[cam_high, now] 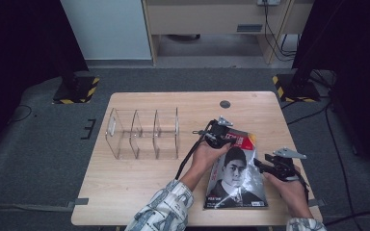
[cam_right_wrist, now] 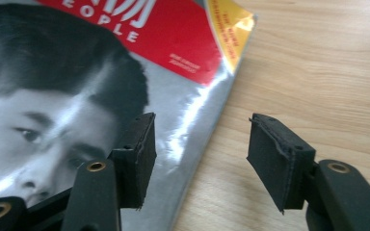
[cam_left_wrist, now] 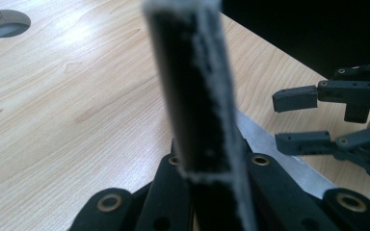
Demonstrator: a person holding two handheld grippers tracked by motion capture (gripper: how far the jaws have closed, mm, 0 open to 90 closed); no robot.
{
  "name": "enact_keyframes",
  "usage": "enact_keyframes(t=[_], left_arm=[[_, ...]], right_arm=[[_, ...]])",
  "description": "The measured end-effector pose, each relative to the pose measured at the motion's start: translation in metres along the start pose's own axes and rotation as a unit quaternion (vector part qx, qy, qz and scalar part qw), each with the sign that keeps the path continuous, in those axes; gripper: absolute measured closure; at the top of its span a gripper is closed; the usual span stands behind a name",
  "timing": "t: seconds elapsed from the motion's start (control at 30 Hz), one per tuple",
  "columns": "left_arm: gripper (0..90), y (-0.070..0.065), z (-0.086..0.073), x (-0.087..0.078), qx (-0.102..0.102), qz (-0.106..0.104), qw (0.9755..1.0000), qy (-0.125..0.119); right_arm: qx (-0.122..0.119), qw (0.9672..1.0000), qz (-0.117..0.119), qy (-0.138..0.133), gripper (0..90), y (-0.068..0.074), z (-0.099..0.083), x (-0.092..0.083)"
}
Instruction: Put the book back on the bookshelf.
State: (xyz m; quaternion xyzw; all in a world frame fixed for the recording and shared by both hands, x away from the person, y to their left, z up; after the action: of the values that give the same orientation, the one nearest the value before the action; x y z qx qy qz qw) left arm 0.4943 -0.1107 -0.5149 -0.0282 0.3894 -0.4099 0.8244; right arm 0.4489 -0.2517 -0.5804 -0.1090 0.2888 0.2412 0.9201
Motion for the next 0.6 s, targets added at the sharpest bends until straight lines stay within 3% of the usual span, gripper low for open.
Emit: enact_keyframes(t=[0.3, 0.6], left_arm=[[86.6, -0.003, 0.005, -0.017, 0.008, 0.002, 0.9999, -0.013], [86.6, -0.005, 0.007, -0.030, 0.009, 0.000, 0.9997, -0.023]], right_arm=[[0.030, 0.9985, -0.045, 0.009, 46.0, -0.020, -0.007, -0.005], [0.026, 0.9982, -0.041, 0.036, 43.9, -0.017, -0.016, 0.000]])
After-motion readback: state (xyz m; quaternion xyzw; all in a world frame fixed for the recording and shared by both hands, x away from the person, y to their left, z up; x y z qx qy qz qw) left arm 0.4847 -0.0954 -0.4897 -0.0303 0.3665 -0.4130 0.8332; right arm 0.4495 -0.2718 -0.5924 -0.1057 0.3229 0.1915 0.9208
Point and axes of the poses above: each handheld gripper's, and its own axes: x roughly forward along the jaws, z roughly out of its top, y roughly to its left, the point moved 10 cm from there along x, roughly forward along the jaws, and after that the axes turned 12 degrees about -x, right-handed, at the moved point
